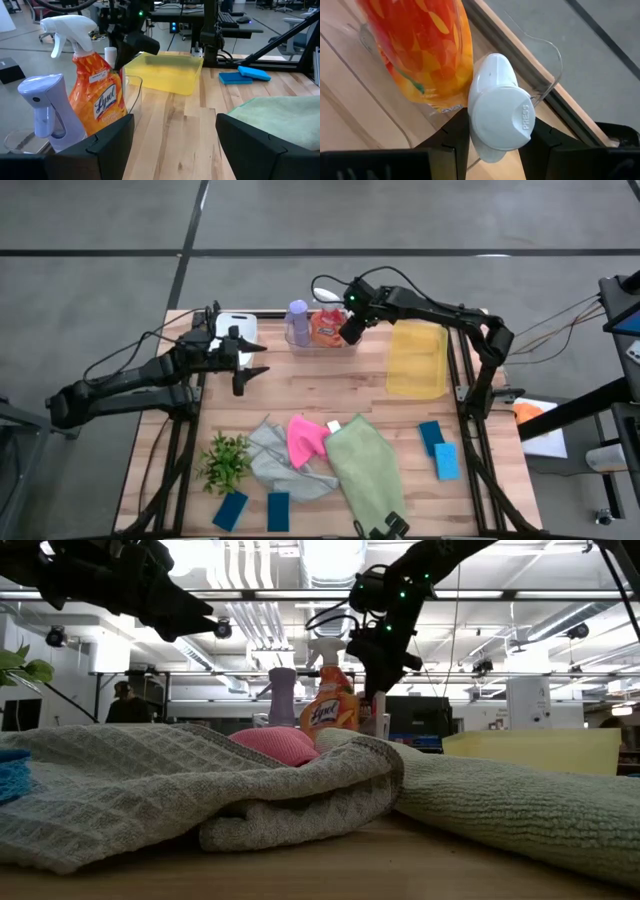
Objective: Pick & Place Kitchen Items
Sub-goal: Put the white plastic restorer bottle into the transparent bin
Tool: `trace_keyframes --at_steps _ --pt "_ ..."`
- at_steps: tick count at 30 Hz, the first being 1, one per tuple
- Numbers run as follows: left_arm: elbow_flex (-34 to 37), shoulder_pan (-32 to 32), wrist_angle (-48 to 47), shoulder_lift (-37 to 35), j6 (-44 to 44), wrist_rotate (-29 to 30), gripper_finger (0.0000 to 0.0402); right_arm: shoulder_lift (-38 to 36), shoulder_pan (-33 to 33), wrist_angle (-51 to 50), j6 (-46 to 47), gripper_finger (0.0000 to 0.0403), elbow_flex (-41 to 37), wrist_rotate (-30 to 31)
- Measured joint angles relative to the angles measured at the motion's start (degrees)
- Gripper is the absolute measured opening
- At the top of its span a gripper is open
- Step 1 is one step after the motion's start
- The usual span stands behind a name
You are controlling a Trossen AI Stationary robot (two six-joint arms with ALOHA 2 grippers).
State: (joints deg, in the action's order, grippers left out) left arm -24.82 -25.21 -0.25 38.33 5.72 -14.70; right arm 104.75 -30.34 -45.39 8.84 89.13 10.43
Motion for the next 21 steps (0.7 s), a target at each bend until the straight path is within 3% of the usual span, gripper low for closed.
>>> trace_keyframes --at_steps 10,17,21 --pt "0.0 0.0 0.0 0.0 -0.1 0.0 0.0287 0.0 -0.2 0.0 -0.1 0.0127 -0.2 -1.5" --pt "0.0 0.0 0.0 0.0 -0.2 0.0 0.0287 0.0 -0.2 0.0 0.2 0.0256 0.3 -1.5" --pt "0.0 0.0 0.0 0.0 -0.2 0.0 0.0287 0.0 -0.2 -0.1 0.3 0.029 1.3 -1.5"
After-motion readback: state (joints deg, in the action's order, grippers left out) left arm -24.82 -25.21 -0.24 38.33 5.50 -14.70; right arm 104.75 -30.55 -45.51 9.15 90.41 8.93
